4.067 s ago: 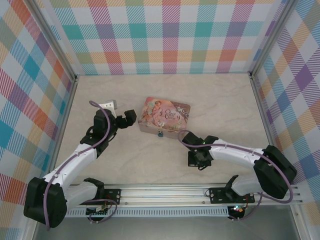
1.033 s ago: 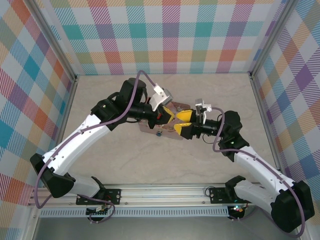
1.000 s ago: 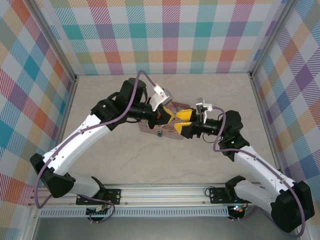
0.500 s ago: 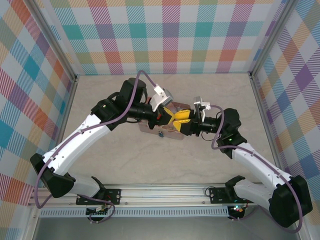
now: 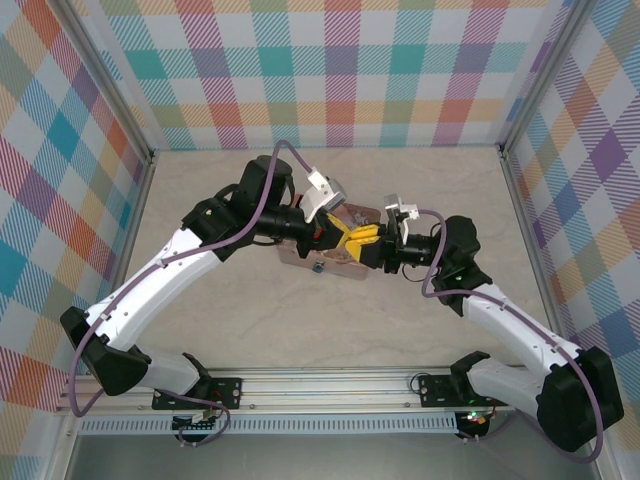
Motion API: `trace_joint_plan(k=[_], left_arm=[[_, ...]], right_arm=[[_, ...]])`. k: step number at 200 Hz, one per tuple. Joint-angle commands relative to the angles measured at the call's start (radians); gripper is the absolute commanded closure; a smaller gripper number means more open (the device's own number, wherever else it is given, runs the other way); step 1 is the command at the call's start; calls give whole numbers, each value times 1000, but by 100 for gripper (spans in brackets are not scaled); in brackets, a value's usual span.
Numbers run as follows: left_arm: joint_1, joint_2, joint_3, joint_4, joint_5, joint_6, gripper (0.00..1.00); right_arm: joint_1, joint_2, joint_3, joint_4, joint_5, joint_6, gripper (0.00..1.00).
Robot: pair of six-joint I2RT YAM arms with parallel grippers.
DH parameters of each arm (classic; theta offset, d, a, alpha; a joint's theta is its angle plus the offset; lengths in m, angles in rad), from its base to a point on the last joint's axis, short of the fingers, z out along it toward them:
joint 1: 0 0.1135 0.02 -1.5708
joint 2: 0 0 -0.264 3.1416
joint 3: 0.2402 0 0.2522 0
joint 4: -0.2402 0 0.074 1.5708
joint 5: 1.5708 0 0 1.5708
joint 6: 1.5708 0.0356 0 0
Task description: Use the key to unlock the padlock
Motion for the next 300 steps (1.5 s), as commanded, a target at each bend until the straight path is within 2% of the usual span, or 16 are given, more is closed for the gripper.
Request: trace_joint_plan(k=[1, 28, 64, 84, 101, 125, 132, 136, 148, 166, 193, 223, 257, 300], left_arm=[[9, 1, 6, 16, -5, 13, 100], [9, 3, 7, 17, 0, 12, 100], [8, 1, 7, 16, -4, 15, 100], [8, -4, 6, 17, -7, 15, 100], [9, -7, 4, 23, -20, 11, 87], [20, -35, -15, 59, -53, -10, 69], [27, -49, -29, 76, -67, -23, 60], [32, -59, -37, 87, -84, -32, 55], [49, -92, -68, 120, -131, -59, 48], [81, -144, -131, 167, -214, -109, 30], [124, -209, -255, 220, -355, -184, 17], [143, -261, -425, 267, -468, -264, 13], [145, -268, -624, 366, -493, -350, 12], [142, -212, -823, 640, -510, -451, 12]], right_arm=[[-5, -1, 20, 36, -29, 1, 76], [-5, -10, 17, 28, -17, -5, 83], [-6, -21, 18, 15, -11, -11, 97], [-6, -28, 17, -9, 3, -25, 99], [-5, -37, 17, -27, 17, -39, 100], [-5, -54, 17, -146, 66, -76, 100], [-5, -62, 17, -181, 93, -88, 100], [-6, -67, 16, -201, 108, -96, 100], [-6, -80, 14, -268, 162, -119, 100], [-6, -89, 9, -352, 241, -139, 99], [-6, -71, 6, -464, 392, -142, 100], [-6, -15, -31, -453, 513, -92, 100], [-7, 125, -27, -393, 542, -39, 100], [-6, 279, 31, -306, 559, 9, 100]])
